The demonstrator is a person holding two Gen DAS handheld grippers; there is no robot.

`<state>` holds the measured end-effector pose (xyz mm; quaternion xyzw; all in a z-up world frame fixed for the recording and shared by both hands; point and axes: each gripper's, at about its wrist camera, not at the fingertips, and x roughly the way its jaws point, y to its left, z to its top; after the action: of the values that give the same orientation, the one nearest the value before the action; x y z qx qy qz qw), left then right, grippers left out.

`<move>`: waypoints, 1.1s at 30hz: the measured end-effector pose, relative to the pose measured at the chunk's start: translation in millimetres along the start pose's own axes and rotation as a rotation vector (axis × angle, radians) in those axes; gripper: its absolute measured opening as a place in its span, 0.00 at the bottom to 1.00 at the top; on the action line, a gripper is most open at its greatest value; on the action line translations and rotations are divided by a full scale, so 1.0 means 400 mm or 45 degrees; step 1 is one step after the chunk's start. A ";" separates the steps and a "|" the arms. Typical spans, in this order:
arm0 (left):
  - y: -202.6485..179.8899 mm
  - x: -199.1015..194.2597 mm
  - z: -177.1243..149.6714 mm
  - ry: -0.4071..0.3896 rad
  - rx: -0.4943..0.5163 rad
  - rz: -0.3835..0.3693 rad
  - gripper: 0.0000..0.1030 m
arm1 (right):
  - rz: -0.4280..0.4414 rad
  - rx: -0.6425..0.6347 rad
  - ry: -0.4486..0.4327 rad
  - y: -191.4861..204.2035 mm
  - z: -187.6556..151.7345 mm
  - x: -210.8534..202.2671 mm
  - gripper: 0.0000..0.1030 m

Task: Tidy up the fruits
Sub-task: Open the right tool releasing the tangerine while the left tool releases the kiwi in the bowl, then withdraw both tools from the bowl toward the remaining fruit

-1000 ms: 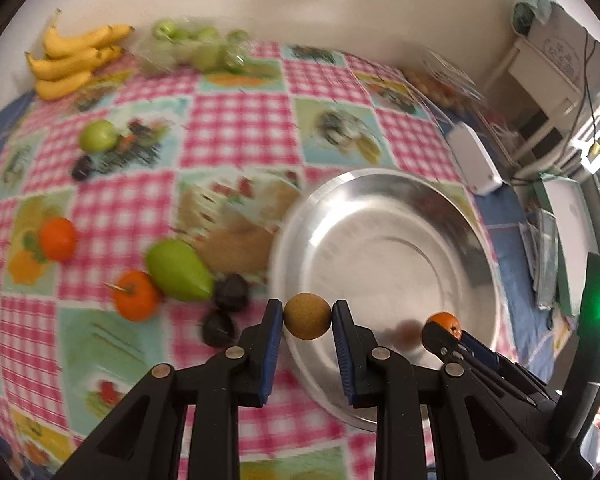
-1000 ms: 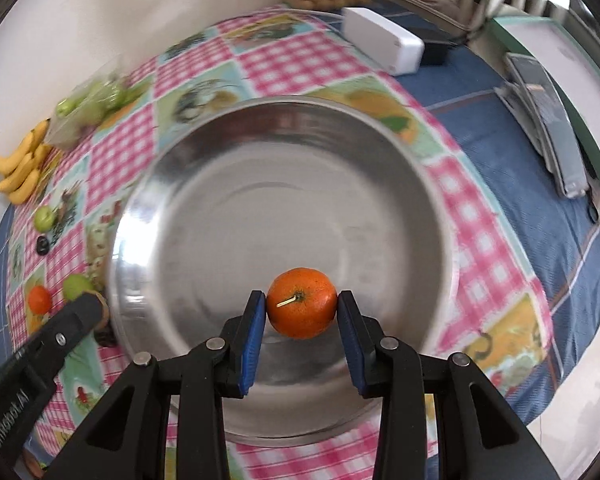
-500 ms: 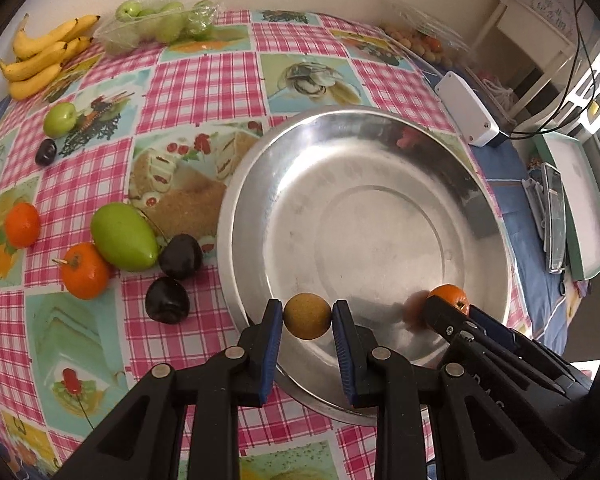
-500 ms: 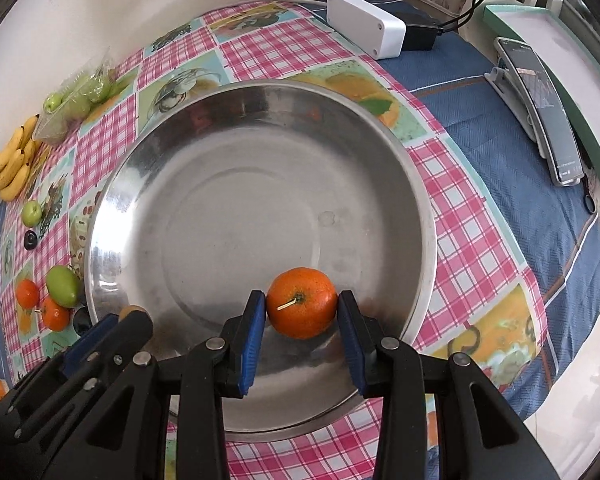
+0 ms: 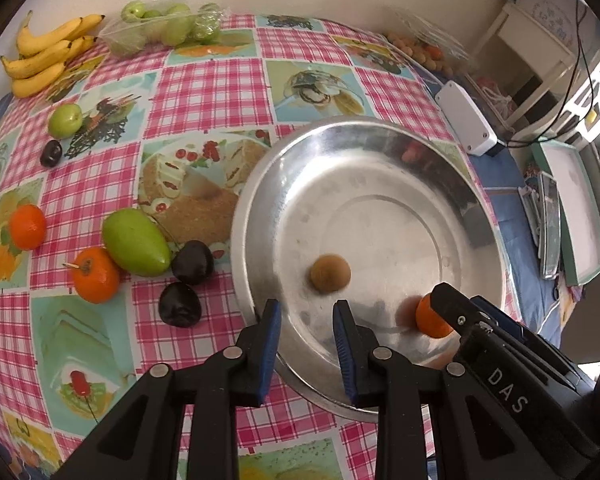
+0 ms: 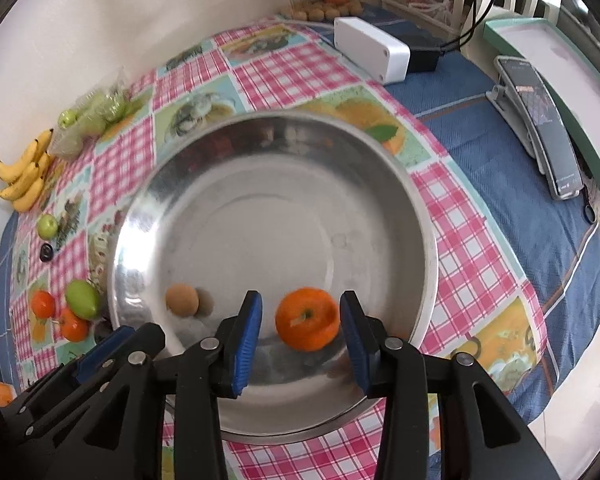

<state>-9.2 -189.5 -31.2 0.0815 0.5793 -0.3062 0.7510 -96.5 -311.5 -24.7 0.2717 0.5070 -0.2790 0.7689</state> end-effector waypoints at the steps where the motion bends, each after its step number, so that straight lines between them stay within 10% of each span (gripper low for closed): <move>1: 0.003 -0.006 0.002 -0.005 -0.006 0.003 0.29 | -0.001 0.000 -0.007 -0.001 0.003 -0.005 0.40; 12: 0.090 -0.048 0.014 -0.042 -0.103 0.196 0.29 | 0.002 -0.010 -0.020 -0.003 0.005 -0.010 0.41; 14: 0.112 -0.045 0.015 -0.035 -0.132 0.225 0.29 | 0.005 -0.016 -0.021 0.002 0.007 -0.005 0.61; 16: 0.132 -0.046 0.014 -0.027 -0.162 0.255 0.39 | 0.005 -0.034 -0.029 0.007 0.008 -0.004 0.72; 18: 0.152 -0.046 0.013 -0.022 -0.192 0.274 0.75 | 0.004 -0.054 -0.035 0.016 0.008 -0.003 0.72; 33: 0.196 -0.048 0.009 -0.051 -0.228 0.396 1.00 | -0.001 -0.104 -0.033 0.042 0.003 0.010 0.89</move>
<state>34.5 -121.4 -30.5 0.0968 0.5694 -0.1351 0.8050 -82.5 -301.4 -25.7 0.2363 0.5081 -0.2620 0.7857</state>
